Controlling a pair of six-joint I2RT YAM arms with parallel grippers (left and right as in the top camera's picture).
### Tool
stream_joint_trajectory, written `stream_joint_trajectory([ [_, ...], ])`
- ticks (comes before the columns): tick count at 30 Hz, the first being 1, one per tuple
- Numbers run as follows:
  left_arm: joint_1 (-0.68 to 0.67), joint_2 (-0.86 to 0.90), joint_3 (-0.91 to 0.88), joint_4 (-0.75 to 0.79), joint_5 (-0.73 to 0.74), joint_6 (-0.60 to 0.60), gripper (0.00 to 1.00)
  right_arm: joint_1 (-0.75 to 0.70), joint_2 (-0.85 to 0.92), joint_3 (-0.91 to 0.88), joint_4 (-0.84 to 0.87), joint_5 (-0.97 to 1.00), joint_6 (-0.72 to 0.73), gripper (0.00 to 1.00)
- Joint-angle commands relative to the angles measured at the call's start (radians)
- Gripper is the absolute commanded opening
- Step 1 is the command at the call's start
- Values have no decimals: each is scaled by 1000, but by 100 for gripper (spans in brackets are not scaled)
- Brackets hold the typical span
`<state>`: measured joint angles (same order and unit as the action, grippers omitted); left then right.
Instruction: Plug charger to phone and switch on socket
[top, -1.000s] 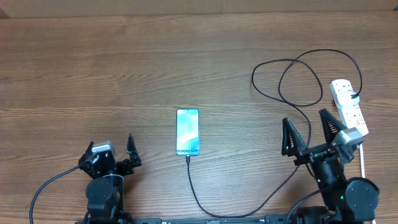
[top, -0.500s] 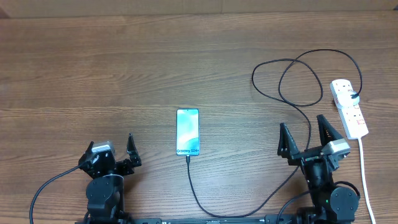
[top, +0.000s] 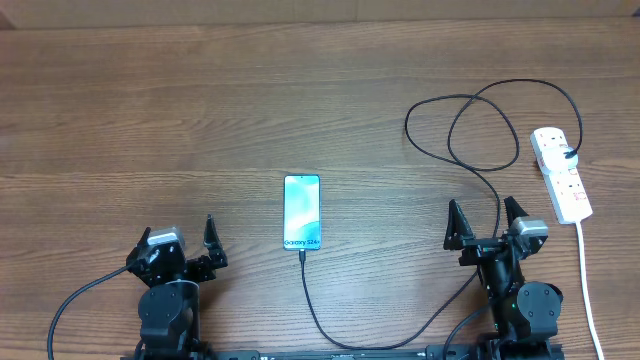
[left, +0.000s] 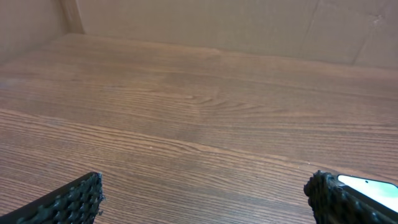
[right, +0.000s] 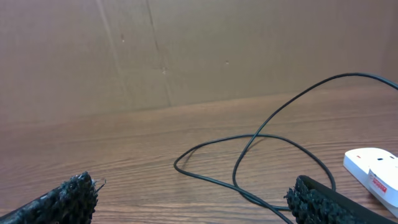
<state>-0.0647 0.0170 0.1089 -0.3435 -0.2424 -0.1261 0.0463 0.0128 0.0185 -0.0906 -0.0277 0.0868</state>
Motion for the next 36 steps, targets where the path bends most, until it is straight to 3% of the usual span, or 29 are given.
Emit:
stream_joint_trajectory([
  [1,6,-9,-5,4,4,18,100,4,-10,-11,6,19,-10,100],
  [32,8,-13,-5,5,-2,23,99,4,-10,-11,6,19,-10,100],
  [36,7,-14,-18,63,45,30,100,4,-10,-11,6,19,-10,100],
])
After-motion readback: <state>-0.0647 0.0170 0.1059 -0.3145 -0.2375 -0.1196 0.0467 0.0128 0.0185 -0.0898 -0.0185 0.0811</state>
